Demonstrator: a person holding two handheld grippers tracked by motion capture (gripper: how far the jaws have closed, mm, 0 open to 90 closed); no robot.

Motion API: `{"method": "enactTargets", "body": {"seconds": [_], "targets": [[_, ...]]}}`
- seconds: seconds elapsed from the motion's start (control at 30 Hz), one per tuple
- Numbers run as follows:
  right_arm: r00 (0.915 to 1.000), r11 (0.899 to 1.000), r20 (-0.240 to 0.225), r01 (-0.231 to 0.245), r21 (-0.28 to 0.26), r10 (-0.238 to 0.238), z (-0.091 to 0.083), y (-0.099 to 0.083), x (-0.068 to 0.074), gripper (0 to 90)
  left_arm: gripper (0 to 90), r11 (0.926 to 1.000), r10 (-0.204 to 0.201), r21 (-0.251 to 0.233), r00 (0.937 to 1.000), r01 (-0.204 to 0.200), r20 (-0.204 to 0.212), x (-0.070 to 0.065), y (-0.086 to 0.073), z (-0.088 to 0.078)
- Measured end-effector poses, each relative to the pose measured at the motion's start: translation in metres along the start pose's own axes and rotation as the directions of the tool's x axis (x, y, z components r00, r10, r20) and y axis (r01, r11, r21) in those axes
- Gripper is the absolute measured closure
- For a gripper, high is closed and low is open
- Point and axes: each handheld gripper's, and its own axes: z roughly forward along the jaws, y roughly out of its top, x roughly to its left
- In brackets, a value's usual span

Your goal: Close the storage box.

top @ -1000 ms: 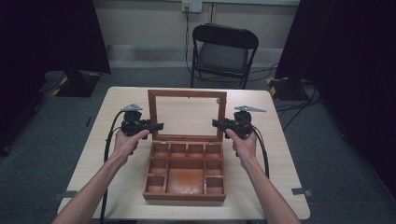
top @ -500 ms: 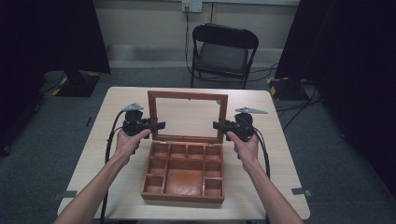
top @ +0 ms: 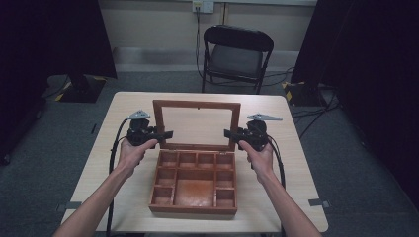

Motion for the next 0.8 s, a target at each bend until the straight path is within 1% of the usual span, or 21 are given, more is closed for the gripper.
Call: {"method": "enactTargets", "body": {"seconds": [0.1, 0.17, 0.2, 0.23, 0.27, 0.33, 0.4, 0.43, 0.47, 0.5, 0.53, 0.57, 0.63, 0.7, 0.73, 0.8], "targets": [[0.9999, 1.000, -0.013, 0.002, 0.002, -0.002, -0.001, 0.000, 0.002, 49.9, 47.6, 1.0000, -0.002, -0.006, 0.9999, 0.002, 0.011, -0.001, -0.001, -0.004], [0.9999, 1.000, -0.015, 0.005, 0.003, -0.005, -0.001, 0.000, 0.004, 49.3, 47.5, 1.0000, 0.004, -0.004, 1.0000, -0.004, 0.008, -0.001, -0.003, -0.007], [0.9999, 1.000, -0.015, 0.005, 0.003, -0.005, -0.001, 0.000, 0.005, 49.0, 47.4, 0.9999, 0.001, -0.015, 0.9999, -0.001, 0.011, -0.002, -0.004, -0.008], [0.9999, 1.000, -0.014, 0.006, 0.003, -0.006, -0.002, 0.000, 0.006, 48.6, 46.5, 0.9999, 0.009, -0.010, 0.9999, -0.009, 0.013, -0.002, -0.004, -0.009], [0.9999, 1.000, -0.012, 0.008, 0.003, -0.008, -0.002, -0.001, 0.006, 48.2, 45.9, 0.9999, 0.004, -0.016, 0.9999, -0.004, 0.014, -0.003, -0.004, -0.009], [0.9999, 1.000, -0.006, 0.014, 0.011, -0.014, -0.003, -0.002, 0.008, 47.3, 45.5, 0.9999, 0.013, -0.009, 0.9998, -0.013, 0.012, -0.005, -0.004, -0.011], [0.9998, 1.000, -0.008, 0.017, 0.014, -0.016, -0.004, -0.003, 0.009, 47.0, 45.6, 0.9998, 0.016, -0.015, 0.9998, -0.015, 0.013, -0.006, -0.005, -0.011], [0.9998, 1.000, -0.009, 0.019, 0.015, -0.019, -0.005, -0.003, 0.009, 46.9, 46.4, 0.9996, 0.026, -0.009, 0.9996, -0.026, 0.007, -0.006, -0.006, -0.013], [0.9998, 1.000, -0.009, 0.020, 0.014, -0.019, -0.006, -0.004, 0.010, 46.8, 46.8, 0.9997, 0.014, -0.021, 0.9999, -0.014, 0.008, -0.007, -0.006, -0.013], [0.9997, 1.000, -0.008, 0.021, 0.011, -0.021, -0.006, -0.004, 0.010, 46.6, 46.7, 0.9997, 0.016, -0.021, 0.9998, -0.016, 0.009, -0.007, -0.007, -0.013], [0.9998, 1.000, -0.010, 0.019, 0.012, -0.019, -0.007, -0.005, 0.011, 46.3, 46.7, 0.9995, 0.028, -0.013, 0.9996, -0.028, 0.010, -0.007, -0.007, -0.014], [0.9998, 1.000, -0.015, 0.015, 0.012, -0.015, -0.007, -0.005, 0.011, 46.0, 46.7, 0.9997, 0.019, -0.018, 0.9997, -0.019, 0.013, -0.008, -0.007, -0.015], [0.9995, 1.000, -0.031, 0.003, 0.008, -0.003, -0.009, -0.006, 0.010, 45.0, 46.3, 0.9996, 0.027, -0.012, 0.9995, -0.026, 0.019, -0.008, -0.007, -0.016], [0.9991, 1.000, -0.043, -0.005, 0.004, 0.005, -0.010, -0.008, 0.010, 44.3, 46.1, 0.9997, 0.014, -0.019, 0.9996, -0.013, 0.023, -0.010, -0.008, -0.017], [0.9990, 1.000, -0.045, -0.004, 0.006, 0.004, -0.011, -0.008, 0.010, 44.2, 45.8, 0.9997, 0.022, -0.015, 0.9995, -0.021, 0.023, -0.010, -0.008, -0.018], [0.9992, 1.000, -0.041, 0.003, 0.010, -0.003, -0.012, -0.009, 0.012, 43.8, 45.5, 0.9997, 0.013, -0.020, 0.9997, -0.013, 0.019, -0.011, -0.011, -0.019]]}}
